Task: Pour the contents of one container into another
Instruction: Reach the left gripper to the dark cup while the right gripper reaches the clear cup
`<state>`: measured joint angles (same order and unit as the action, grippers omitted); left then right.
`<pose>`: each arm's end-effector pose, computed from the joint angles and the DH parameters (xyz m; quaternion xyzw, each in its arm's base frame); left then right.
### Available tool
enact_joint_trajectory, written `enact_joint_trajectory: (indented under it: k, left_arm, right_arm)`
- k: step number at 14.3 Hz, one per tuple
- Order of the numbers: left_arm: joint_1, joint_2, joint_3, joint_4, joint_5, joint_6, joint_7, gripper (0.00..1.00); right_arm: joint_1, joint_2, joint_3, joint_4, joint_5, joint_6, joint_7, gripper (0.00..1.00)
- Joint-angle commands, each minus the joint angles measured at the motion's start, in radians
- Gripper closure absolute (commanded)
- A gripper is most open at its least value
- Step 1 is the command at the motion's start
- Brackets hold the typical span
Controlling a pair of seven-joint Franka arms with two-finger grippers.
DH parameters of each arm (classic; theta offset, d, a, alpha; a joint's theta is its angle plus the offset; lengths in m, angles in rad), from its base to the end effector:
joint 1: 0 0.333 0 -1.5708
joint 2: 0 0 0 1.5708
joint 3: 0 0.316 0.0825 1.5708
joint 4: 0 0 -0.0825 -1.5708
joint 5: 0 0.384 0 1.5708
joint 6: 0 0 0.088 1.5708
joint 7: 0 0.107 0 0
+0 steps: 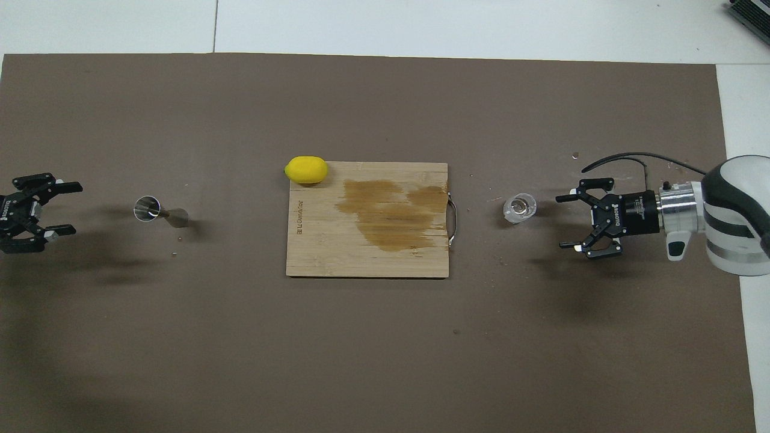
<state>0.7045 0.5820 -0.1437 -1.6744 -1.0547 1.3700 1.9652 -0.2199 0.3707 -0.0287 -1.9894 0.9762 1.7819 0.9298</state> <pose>0.5646 0.2418 0.2959 0.6541 -0.4042 0.3877 0.5084 0.5628 -0.0687 0.2715 -0.5806 0.6591 0.3725 0.2997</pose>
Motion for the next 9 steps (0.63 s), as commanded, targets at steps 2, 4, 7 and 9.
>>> enact_joint_trajectory:
  k: [2,4,7,9]
  left_arm:
    - [0.02,0.044,-0.022,0.027,-0.03,-0.045,0.144,0.0]
    - [0.015,0.047,-0.022,0.006,-0.034,-0.04,0.267,0.0]
    - [0.015,0.052,-0.02,-0.037,-0.047,-0.016,0.43,0.0]
    - [0.016,0.052,-0.019,-0.094,-0.068,-0.011,0.466,0.0]
  right_arm:
    - [-0.027,0.057,0.038,0.038,0.064,-0.009,-0.061,0.0]
    - [-0.027,0.082,0.05,0.055,0.073,0.002,-0.071,0.0]
    - [-0.027,0.094,0.055,0.063,0.091,0.024,-0.071,0.0]
    - [-0.029,0.105,0.056,0.073,0.095,0.033,-0.071,0.0]
